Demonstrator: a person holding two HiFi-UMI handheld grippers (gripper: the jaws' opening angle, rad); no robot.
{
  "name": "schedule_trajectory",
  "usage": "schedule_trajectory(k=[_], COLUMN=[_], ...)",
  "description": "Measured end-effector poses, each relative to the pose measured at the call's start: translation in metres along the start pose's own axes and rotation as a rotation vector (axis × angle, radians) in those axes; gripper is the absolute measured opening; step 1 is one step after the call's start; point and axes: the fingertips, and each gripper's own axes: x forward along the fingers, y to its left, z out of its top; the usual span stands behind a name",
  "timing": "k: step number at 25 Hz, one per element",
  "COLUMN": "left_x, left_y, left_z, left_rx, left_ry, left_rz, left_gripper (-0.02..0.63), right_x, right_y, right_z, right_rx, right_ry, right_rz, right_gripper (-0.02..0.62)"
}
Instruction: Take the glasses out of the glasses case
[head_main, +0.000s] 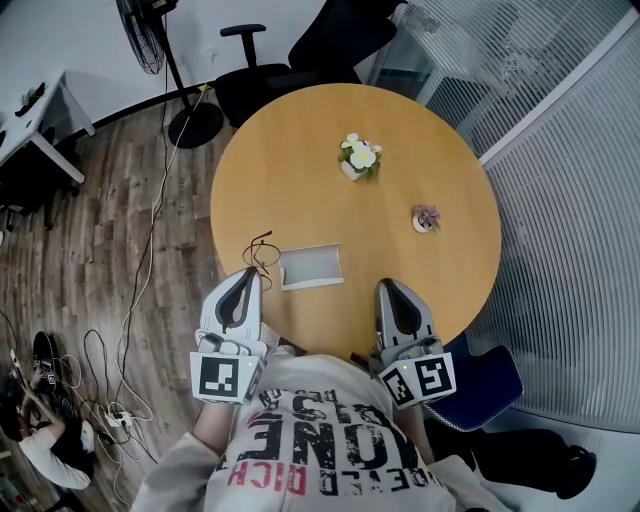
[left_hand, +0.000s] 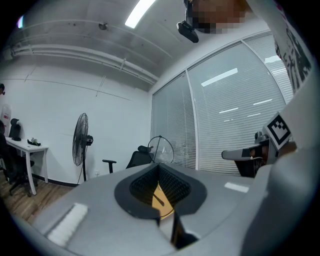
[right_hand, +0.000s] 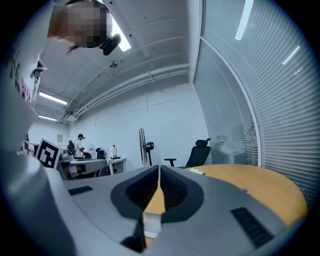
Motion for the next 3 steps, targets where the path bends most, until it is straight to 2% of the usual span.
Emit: schedule_trajectory(k=[3], left_x=[0.0000], left_y=[-0.0011], left_z=[-0.0008], left_rx=[-0.001], left_ry=[0.007], left_rz=[-0.010], left_gripper=[0.017], right_x=[0.0006], right_y=[0.0015], right_z=[-0.0001], right_rx=[-0.001], right_ry=[0.000], right_rz=[0.001], right_gripper=[0.023])
